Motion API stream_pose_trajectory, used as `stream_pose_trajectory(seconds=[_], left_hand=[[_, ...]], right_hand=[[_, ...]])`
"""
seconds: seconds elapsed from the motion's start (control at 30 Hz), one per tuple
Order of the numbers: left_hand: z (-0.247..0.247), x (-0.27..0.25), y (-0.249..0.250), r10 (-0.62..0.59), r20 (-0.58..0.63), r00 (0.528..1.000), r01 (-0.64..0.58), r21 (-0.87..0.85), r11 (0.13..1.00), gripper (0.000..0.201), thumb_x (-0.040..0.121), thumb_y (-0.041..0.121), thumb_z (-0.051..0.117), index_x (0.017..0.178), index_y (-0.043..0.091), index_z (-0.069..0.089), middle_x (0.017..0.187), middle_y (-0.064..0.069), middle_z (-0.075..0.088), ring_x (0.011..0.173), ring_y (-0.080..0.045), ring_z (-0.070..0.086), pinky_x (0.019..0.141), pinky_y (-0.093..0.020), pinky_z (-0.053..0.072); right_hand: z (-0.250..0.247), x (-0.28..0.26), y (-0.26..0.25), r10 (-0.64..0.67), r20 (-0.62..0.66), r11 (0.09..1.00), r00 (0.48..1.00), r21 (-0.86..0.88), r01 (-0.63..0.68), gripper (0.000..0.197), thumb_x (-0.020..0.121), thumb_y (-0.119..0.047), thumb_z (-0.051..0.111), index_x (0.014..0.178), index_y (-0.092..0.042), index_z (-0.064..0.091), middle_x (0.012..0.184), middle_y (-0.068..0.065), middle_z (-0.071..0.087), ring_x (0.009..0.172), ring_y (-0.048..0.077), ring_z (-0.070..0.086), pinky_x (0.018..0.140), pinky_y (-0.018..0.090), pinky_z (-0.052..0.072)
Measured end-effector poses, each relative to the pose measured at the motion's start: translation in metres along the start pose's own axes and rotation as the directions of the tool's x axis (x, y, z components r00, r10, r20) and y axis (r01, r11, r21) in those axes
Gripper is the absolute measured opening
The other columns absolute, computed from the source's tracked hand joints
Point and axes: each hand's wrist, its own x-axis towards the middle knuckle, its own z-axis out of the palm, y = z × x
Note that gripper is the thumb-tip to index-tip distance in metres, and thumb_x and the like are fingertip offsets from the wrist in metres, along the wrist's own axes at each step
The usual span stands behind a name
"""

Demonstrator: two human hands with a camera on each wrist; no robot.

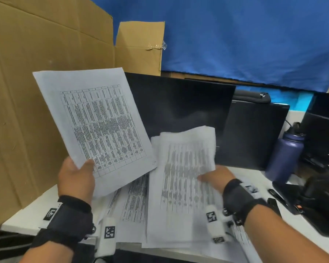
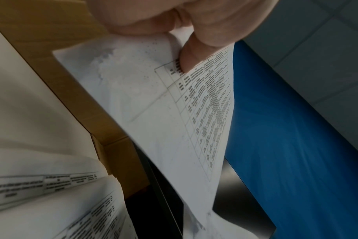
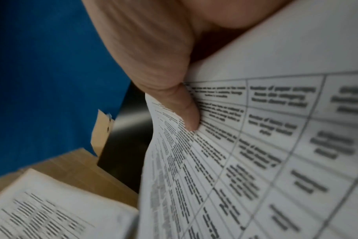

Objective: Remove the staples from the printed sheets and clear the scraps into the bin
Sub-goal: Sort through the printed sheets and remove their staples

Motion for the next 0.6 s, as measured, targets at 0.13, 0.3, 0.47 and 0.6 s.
stream_pose_trajectory(seconds=[0.13, 0.3, 0.47, 0.6], left_hand=[[-0.002, -0.001, 0.003, 0.005, -0.002, 1.000, -0.005, 0.000, 1.000, 0.021, 0.096, 0.021, 0.062, 0.109, 0.037, 0.064, 0.107, 0.012, 0.071, 0.097, -0.019, 0.069, 0.091, -0.047, 0.056], [-0.002, -0.004, 0.008, 0.020, -0.001, 1.000, -0.020, 0.017, 1.000, 0.018, 0.095, 0.022, 0.063, 0.107, 0.035, 0.065, 0.106, 0.010, 0.072, 0.097, -0.023, 0.070, 0.091, -0.051, 0.057], [0.001, -0.005, 0.004, 0.023, 0.031, 0.999, -0.023, 0.009, 1.000, 0.020, 0.096, 0.019, 0.062, 0.111, 0.033, 0.064, 0.108, 0.007, 0.073, 0.099, -0.024, 0.070, 0.092, -0.051, 0.056], [0.002, -0.001, -0.001, -0.007, 0.053, 0.999, 0.003, 0.076, 0.997, 0.016, 0.096, 0.020, 0.062, 0.098, 0.035, 0.065, 0.105, 0.009, 0.074, 0.098, -0.022, 0.070, 0.093, -0.051, 0.057]], right_hand=[[0.045, 0.015, 0.017, 0.128, 0.002, 0.969, 0.992, -0.215, -0.125, 0.030, 0.085, -0.018, 0.073, 0.111, -0.006, 0.065, 0.092, 0.004, 0.067, 0.084, 0.022, 0.066, 0.072, 0.029, 0.056], [0.064, 0.024, 0.022, 0.143, -0.037, 0.913, 0.989, -0.382, -0.146, 0.017, 0.089, -0.020, 0.068, 0.100, -0.009, 0.060, 0.081, 0.003, 0.063, 0.069, 0.018, 0.063, 0.065, 0.028, 0.056], [0.050, 0.026, 0.023, 0.066, -0.080, 0.977, 0.995, -0.196, -0.081, 0.022, 0.084, -0.012, 0.071, 0.101, -0.009, 0.059, 0.086, 0.004, 0.064, 0.079, 0.022, 0.064, 0.072, 0.032, 0.058], [0.005, 0.002, 0.009, -0.004, -0.023, 0.967, 1.000, 0.254, 0.010, 0.031, 0.078, -0.001, 0.076, 0.107, -0.005, 0.069, 0.099, 0.012, 0.074, 0.090, 0.028, 0.071, 0.081, 0.041, 0.059]])
